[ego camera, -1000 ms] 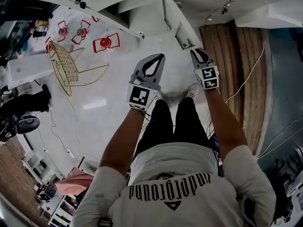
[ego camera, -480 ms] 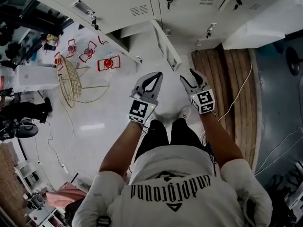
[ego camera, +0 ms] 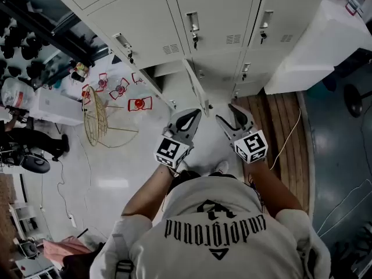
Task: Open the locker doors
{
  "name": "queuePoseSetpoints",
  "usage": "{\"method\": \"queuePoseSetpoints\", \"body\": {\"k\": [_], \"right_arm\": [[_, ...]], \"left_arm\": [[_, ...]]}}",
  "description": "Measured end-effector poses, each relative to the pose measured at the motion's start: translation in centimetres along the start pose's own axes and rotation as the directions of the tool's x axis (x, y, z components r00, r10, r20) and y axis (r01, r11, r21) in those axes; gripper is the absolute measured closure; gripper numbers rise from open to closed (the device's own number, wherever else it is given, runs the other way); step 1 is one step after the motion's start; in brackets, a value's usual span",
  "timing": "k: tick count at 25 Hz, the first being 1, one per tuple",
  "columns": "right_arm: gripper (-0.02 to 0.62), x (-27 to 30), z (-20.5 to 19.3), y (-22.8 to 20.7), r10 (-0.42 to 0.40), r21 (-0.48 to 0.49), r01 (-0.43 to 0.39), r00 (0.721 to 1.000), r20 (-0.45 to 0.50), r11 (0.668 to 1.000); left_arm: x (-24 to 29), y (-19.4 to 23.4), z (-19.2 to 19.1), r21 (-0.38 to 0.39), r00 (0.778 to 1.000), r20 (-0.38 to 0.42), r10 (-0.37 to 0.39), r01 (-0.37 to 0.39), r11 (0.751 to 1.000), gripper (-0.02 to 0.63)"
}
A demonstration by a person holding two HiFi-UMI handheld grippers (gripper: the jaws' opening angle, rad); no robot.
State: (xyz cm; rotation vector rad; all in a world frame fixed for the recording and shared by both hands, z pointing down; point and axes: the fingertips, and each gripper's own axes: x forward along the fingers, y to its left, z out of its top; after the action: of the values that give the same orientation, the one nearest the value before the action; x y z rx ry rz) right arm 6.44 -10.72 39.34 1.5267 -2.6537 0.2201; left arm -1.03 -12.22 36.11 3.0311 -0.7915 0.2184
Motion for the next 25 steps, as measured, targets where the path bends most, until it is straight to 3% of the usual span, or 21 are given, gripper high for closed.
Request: {"method": "queuePoseSetpoints", "body": {"k": [6, 11, 25], "right_arm": [[0.355, -1.9, 5.7, 0.5, 0.039, -0.016, -0.037, 0.994, 0.102, 0.999], [0.357, -1.4, 7.9, 0.3, 0.060, -0.043, -0.054, 0.990, 0.131, 0.998], [0.360, 6.6, 11.4, -0.9, 0.093, -0.111, -0.079, 0.987, 0.132, 0.991]], "left_arm": [[0.6, -1.5, 4.6, 0.042, 0.999, 0.044, 0.004, -0.006, 0.999, 0.598], [0.8, -0.5, 6.1, 0.054, 0.998, 0.062, 0.031, -0.034, 0.998, 0.598], [1.5, 7.4, 8.7, 0.047, 0.990, 0.120, 0.071, -0.077, 0.996, 0.598]]}}
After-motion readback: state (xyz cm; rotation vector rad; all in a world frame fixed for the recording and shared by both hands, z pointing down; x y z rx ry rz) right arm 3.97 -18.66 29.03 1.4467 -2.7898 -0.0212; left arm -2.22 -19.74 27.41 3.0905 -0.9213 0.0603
